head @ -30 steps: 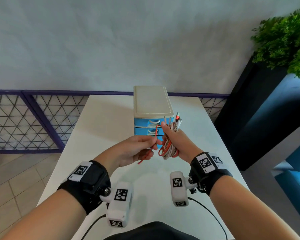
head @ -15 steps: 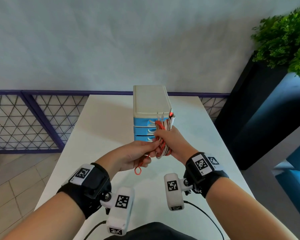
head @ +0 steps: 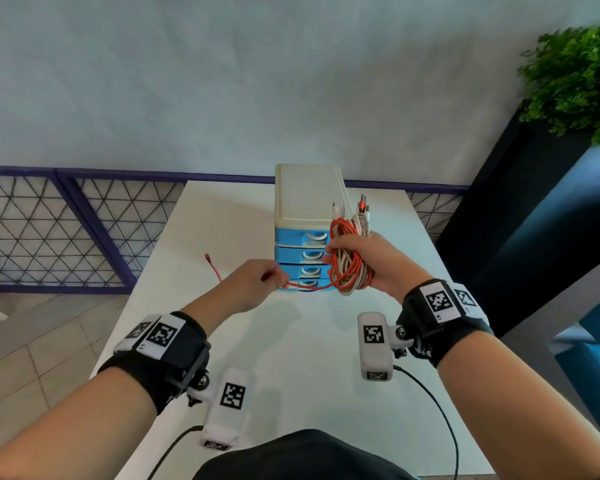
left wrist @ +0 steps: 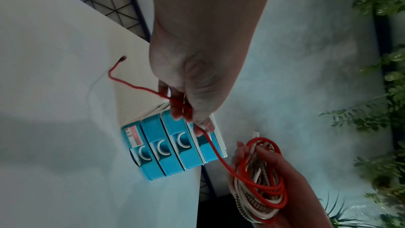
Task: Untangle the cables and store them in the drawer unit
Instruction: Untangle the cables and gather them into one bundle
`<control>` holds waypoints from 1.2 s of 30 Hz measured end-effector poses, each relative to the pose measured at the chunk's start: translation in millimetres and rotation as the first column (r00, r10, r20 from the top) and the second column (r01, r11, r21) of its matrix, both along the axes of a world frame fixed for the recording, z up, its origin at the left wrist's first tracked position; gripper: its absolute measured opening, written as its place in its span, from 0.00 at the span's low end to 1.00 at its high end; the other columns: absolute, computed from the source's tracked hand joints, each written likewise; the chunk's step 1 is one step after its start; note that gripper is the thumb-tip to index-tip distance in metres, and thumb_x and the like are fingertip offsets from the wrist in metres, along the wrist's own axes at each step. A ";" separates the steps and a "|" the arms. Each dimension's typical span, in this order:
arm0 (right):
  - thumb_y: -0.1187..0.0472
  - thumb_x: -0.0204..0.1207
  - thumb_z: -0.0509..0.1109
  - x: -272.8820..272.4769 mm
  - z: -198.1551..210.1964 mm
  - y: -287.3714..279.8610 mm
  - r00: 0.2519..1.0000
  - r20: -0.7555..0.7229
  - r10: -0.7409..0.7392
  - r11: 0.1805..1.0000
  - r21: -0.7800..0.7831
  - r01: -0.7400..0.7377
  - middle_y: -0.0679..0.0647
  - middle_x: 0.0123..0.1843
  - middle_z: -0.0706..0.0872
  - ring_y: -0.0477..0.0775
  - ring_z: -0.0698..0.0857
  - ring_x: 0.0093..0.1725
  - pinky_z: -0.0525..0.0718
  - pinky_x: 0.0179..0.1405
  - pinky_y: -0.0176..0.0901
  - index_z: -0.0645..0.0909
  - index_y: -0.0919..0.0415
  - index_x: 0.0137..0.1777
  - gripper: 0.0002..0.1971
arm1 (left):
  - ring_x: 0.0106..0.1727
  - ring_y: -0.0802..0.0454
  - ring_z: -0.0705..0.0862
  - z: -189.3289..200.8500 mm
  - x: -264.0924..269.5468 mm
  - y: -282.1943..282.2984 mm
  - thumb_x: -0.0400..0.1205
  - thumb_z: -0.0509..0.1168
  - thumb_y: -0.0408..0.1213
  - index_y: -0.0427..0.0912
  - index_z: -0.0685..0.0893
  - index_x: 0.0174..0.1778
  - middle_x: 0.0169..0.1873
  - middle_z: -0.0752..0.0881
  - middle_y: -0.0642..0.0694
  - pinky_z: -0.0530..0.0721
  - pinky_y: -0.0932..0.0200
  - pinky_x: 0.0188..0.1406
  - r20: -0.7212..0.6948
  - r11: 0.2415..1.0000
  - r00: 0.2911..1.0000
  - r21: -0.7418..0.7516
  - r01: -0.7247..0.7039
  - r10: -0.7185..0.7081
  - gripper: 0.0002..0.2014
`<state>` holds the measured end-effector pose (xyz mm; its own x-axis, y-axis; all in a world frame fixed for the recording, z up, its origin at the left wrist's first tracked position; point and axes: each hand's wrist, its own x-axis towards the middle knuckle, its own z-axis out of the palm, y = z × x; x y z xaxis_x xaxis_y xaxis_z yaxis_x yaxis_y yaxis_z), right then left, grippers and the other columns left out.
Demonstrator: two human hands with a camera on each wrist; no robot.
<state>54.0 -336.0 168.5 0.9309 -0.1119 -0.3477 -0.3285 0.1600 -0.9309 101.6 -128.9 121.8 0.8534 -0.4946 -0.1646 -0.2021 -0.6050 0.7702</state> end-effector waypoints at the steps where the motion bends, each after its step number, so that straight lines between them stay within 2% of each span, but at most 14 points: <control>1: 0.69 0.76 0.69 -0.7 0.7 0.1 1.000 -0.006 0.020 1.000 -0.016 -0.020 0.60 0.41 0.89 0.56 0.89 0.45 0.89 0.47 0.51 0.80 0.67 0.49 0.04 | 0.36 0.55 0.76 1.5 2.0 -1.4 0.84 0.62 0.39 0.44 0.84 0.40 0.35 0.83 0.51 0.72 0.67 0.33 0.039 1.000 0.999 -0.011 -0.022 0.022 0.09; 5: 0.68 0.77 0.70 -1.1 0.2 4.4 0.995 -0.042 0.094 0.994 -0.058 -0.096 0.61 0.44 0.89 0.55 0.91 0.46 0.88 0.52 0.51 0.82 0.69 0.53 0.07 | 0.39 0.54 0.77 9.0 4.3 -7.4 0.82 0.65 0.36 0.44 0.81 0.38 0.36 0.83 0.50 0.72 0.65 0.36 0.231 0.996 0.972 -0.085 -0.020 0.039 0.07; 9: 0.68 0.76 0.71 -4.6 -2.6 18.8 0.974 -0.094 0.206 0.977 -0.044 -0.211 0.63 0.45 0.89 0.56 0.91 0.42 0.89 0.44 0.46 0.81 0.71 0.58 0.12 | 0.36 0.61 0.77 14.8 2.3 -18.3 0.80 0.68 0.34 0.45 0.80 0.36 0.33 0.81 0.53 0.72 0.75 0.35 0.393 0.987 0.918 -0.162 0.014 0.052 0.07; 13: 0.69 0.74 0.71 -5.4 -11.1 28.1 0.977 -0.093 0.195 0.979 -0.044 -0.199 0.60 0.36 0.88 0.54 0.88 0.35 0.87 0.48 0.52 0.82 0.66 0.51 0.07 | 0.34 0.63 0.78 16.7 1.9 -22.7 0.79 0.69 0.37 0.46 0.81 0.36 0.34 0.83 0.51 0.72 0.77 0.34 0.407 0.979 0.908 -0.206 -0.011 0.096 0.06; 16: 0.70 0.75 0.69 -2.1 -17.0 24.8 0.997 -0.040 0.065 0.988 -0.141 -0.070 0.58 0.31 0.84 0.50 0.84 0.27 0.87 0.35 0.44 0.78 0.63 0.47 0.04 | 0.29 0.57 0.76 17.7 6.2 -17.7 0.83 0.63 0.45 0.46 0.79 0.34 0.31 0.81 0.50 0.75 0.66 0.30 0.196 0.997 0.980 -0.067 -0.031 0.043 0.12; 18: 0.69 0.76 0.68 -1.1 -19.9 18.6 0.999 -0.002 -0.043 0.985 -0.166 0.042 0.56 0.30 0.82 0.48 0.83 0.25 0.83 0.25 0.39 0.76 0.60 0.45 0.04 | 0.23 0.56 0.69 17.9 6.7 -9.8 0.87 0.55 0.46 0.45 0.78 0.35 0.27 0.73 0.50 0.75 0.63 0.25 -0.155 0.991 0.988 -0.125 -0.039 0.019 0.17; 20: 0.64 0.78 0.71 -0.3 -24.5 9.3 0.993 0.045 -0.112 0.975 -0.190 0.118 0.54 0.31 0.81 0.49 0.82 0.28 0.83 0.27 0.41 0.77 0.58 0.42 0.06 | 0.21 0.57 0.65 19.4 4.7 -2.4 0.89 0.52 0.44 0.45 0.78 0.39 0.26 0.69 0.52 0.76 0.65 0.25 -0.495 0.935 0.869 -0.311 -0.172 -0.005 0.16; 22: 0.57 0.77 0.73 -0.2 -28.7 3.2 0.991 0.069 -0.119 0.967 -0.217 0.131 0.53 0.31 0.80 0.50 0.82 0.30 0.84 0.34 0.46 0.76 0.56 0.40 0.09 | 0.22 0.58 0.70 22.0 2.8 1.1 0.89 0.53 0.39 0.44 0.80 0.45 0.26 0.73 0.53 0.80 0.65 0.28 -0.663 0.856 0.745 -0.423 -0.298 -0.068 0.12; 26: 0.46 0.76 0.72 -0.4 -34.2 9.1 0.995 0.083 -0.060 0.975 -0.210 0.076 0.53 0.33 0.80 0.49 0.82 0.31 0.84 0.33 0.43 0.78 0.55 0.42 0.13 | 0.26 0.60 0.81 30.7 -6.6 -10.9 0.84 0.61 0.36 0.42 0.85 0.48 0.29 0.84 0.54 0.85 0.67 0.28 -0.710 0.821 0.694 -0.465 -0.331 -0.122 0.07; 29: 0.35 0.73 0.67 0.4 -32.6 19.4 0.994 0.087 0.068 0.997 -0.049 -0.064 0.60 0.41 0.85 0.53 0.87 0.37 0.86 0.37 0.45 0.82 0.61 0.58 0.29 | 0.25 0.62 0.83 34.7 -13.7 -26.4 0.81 0.66 0.39 0.41 0.86 0.43 0.28 0.87 0.54 0.85 0.69 0.27 -0.697 0.854 0.708 -0.431 -0.292 -0.109 0.06; 31: 0.32 0.69 0.65 1.3 -27.6 23.7 0.983 0.107 0.146 0.986 0.067 -0.154 0.60 0.38 0.85 0.52 0.87 0.31 0.85 0.29 0.41 0.80 0.64 0.66 0.37 | 0.24 0.63 0.83 36.1 -15.9 -34.9 0.79 0.68 0.41 0.41 0.85 0.40 0.27 0.87 0.53 0.85 0.71 0.27 -0.686 0.881 0.721 -0.397 -0.257 -0.099 0.08; 32: 0.33 0.68 0.68 2.3 -24.9 24.3 0.981 0.102 0.164 0.982 0.074 -0.172 0.59 0.33 0.82 0.51 0.84 0.25 0.83 0.24 0.40 0.80 0.65 0.64 0.37 | 0.23 0.63 0.83 36.9 -16.6 -38.0 0.79 0.69 0.42 0.41 0.85 0.38 0.26 0.87 0.53 0.85 0.71 0.26 -0.680 0.892 0.727 -0.383 -0.241 -0.096 0.09; 34: 0.43 0.71 0.75 2.8 -19.5 24.7 0.984 0.082 0.155 0.988 0.009 -0.156 0.55 0.28 0.77 0.50 0.79 0.20 0.79 0.20 0.39 0.79 0.65 0.52 0.25 | 0.22 0.63 0.81 38.2 -17.6 -40.9 0.79 0.69 0.43 0.41 0.85 0.37 0.26 0.87 0.53 0.83 0.71 0.25 -0.662 0.908 0.745 -0.361 -0.212 -0.089 0.10; 36: 0.62 0.75 0.73 4.3 -16.7 23.2 0.995 0.065 0.072 0.997 -0.029 -0.070 0.55 0.26 0.77 0.50 0.80 0.18 0.78 0.18 0.37 0.75 0.61 0.42 0.08 | 0.20 0.62 0.77 37.6 -17.2 -41.1 0.79 0.69 0.45 0.43 0.85 0.37 0.26 0.85 0.53 0.79 0.70 0.20 -0.629 0.926 0.774 -0.332 -0.181 -0.074 0.10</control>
<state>58.3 -312.8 151.8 0.9577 -0.0528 -0.2828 -0.2756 0.1135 -0.9546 84.4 -170.0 159.4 0.6499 -0.5820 -0.4888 0.4211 -0.2597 0.8691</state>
